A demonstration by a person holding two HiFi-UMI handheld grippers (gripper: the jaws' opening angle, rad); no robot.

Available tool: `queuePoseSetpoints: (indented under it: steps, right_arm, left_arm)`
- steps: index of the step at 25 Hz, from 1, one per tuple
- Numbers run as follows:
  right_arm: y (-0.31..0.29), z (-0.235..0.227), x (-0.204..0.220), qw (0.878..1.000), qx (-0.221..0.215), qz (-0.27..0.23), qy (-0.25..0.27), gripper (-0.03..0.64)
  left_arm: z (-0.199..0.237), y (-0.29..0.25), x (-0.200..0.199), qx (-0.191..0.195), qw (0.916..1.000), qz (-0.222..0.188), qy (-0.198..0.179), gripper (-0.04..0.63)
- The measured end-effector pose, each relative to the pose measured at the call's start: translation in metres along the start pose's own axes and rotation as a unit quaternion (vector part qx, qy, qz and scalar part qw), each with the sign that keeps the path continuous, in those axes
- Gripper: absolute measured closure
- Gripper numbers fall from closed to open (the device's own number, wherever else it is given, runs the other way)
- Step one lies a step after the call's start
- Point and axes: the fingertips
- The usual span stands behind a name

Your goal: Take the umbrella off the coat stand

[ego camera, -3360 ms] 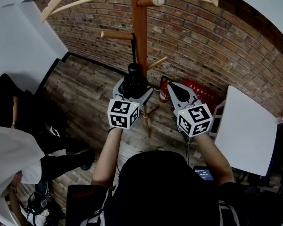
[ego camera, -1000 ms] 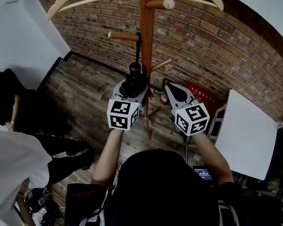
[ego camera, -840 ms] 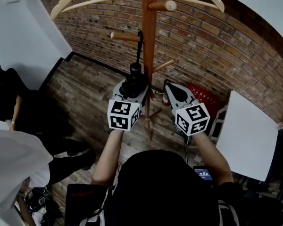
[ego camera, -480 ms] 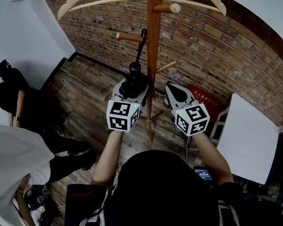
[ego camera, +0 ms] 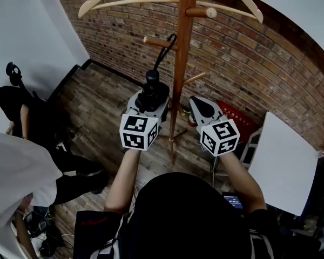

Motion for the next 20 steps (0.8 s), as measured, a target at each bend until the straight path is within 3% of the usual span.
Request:
queuePoseSetpoints:
  steps: [20]
  right_arm:
    - [-0.012, 0.022, -0.012, 1.000, -0.028, -0.008, 0.007, 0.589]
  left_arm:
    - [0.020, 0.030, -0.018, -0.033, 0.9993, -0.018, 0.001, 0.318]
Point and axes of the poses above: the fingertips, and each gripper's own axes: y backward along the fingers, z to its left, x out of its underside, and after that the axes turned 8 degrees about y, right-handed
